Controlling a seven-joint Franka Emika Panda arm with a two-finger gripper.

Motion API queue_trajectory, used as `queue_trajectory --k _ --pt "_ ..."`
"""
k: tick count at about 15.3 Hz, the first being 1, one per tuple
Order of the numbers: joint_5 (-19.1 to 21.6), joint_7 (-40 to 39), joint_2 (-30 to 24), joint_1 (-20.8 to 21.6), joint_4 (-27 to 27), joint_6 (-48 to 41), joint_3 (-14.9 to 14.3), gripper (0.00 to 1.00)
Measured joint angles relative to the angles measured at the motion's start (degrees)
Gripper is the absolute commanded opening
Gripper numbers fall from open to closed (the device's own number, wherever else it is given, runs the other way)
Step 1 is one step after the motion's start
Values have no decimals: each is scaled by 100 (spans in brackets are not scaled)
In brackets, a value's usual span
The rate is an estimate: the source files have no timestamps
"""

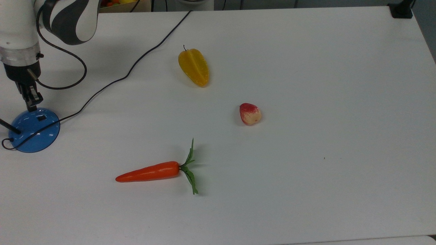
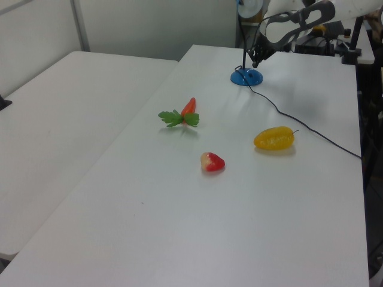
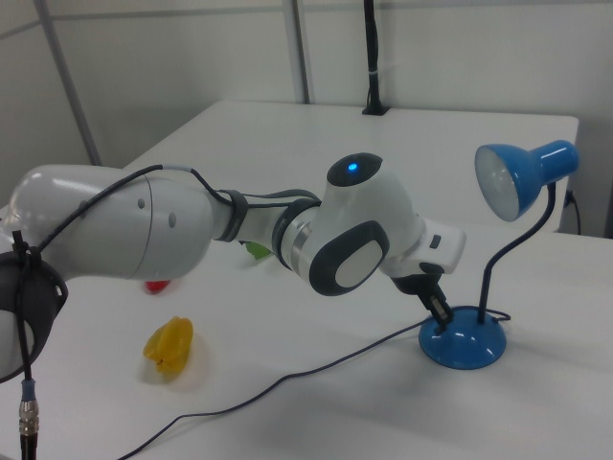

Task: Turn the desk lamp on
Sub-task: 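Press down on the switch on the lamp base with the gripper fingers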

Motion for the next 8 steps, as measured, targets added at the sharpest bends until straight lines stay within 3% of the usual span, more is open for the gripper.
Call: queue_trajectory --k 8 --pt "-64 0 208 30 152 5 4 0"
